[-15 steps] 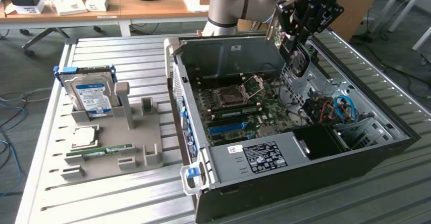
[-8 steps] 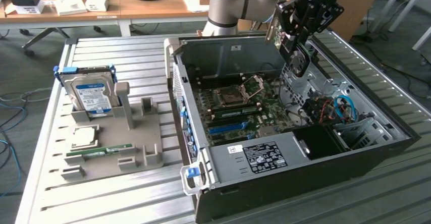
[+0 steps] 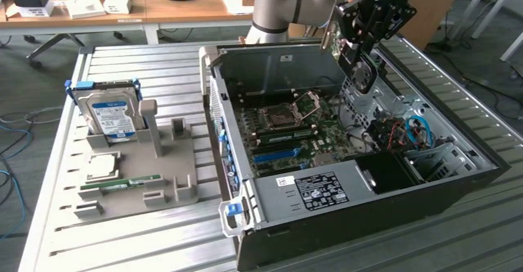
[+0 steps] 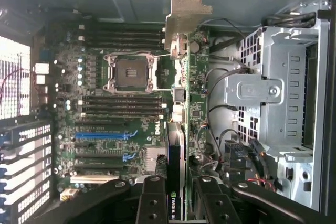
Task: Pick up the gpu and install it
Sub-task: 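Insert the gpu into the slot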
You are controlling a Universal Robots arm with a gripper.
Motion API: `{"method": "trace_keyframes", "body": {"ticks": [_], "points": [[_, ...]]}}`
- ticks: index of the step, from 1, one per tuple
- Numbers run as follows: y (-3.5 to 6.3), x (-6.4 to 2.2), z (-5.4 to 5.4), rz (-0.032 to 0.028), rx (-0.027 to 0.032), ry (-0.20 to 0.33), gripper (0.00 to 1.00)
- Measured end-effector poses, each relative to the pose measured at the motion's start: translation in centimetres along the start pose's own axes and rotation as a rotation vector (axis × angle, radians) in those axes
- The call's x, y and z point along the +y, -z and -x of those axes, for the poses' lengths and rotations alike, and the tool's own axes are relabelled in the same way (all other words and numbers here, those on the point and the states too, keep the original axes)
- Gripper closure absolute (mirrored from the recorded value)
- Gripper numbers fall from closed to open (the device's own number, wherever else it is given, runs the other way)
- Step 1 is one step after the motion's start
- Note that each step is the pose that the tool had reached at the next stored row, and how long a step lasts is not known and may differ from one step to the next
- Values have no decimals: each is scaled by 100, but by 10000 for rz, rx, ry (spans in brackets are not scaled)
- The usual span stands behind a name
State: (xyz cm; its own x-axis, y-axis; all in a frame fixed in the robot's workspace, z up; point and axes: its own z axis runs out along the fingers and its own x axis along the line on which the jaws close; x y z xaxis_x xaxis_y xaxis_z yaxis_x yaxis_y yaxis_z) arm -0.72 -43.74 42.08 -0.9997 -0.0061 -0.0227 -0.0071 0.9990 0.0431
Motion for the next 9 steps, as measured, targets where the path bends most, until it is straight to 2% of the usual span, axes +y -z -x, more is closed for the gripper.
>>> {"method": "trace_keyframes", "body": {"ticks": [9], "points": [[2,0,-8,-174,56,1125,74]]}}
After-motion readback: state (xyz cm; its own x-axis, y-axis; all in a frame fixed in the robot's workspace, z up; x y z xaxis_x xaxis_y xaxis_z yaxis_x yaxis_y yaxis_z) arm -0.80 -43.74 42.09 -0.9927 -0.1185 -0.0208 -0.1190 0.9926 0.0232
